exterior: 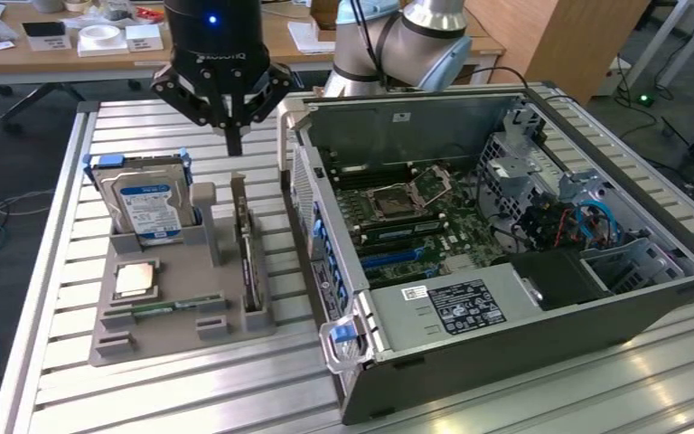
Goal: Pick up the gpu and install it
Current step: 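Reach for the gpu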
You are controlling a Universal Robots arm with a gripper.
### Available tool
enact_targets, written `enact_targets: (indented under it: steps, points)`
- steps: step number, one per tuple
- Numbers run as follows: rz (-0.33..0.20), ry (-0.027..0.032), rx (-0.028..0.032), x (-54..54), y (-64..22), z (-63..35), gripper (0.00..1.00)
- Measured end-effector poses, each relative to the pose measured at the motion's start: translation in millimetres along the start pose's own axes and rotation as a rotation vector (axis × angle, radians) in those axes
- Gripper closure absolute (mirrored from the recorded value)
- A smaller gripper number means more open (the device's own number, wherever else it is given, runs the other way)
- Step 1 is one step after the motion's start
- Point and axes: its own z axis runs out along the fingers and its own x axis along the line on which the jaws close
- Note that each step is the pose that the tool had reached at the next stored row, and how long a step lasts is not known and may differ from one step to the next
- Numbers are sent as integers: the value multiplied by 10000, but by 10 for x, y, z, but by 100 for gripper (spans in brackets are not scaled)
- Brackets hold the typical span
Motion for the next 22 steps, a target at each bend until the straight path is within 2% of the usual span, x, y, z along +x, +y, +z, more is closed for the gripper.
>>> enact_targets:
  steps: [8,22]
  points:
    - [-1,0,3,12,-90,-3,89]
    - [0,0,9,45,-318,-11,89]
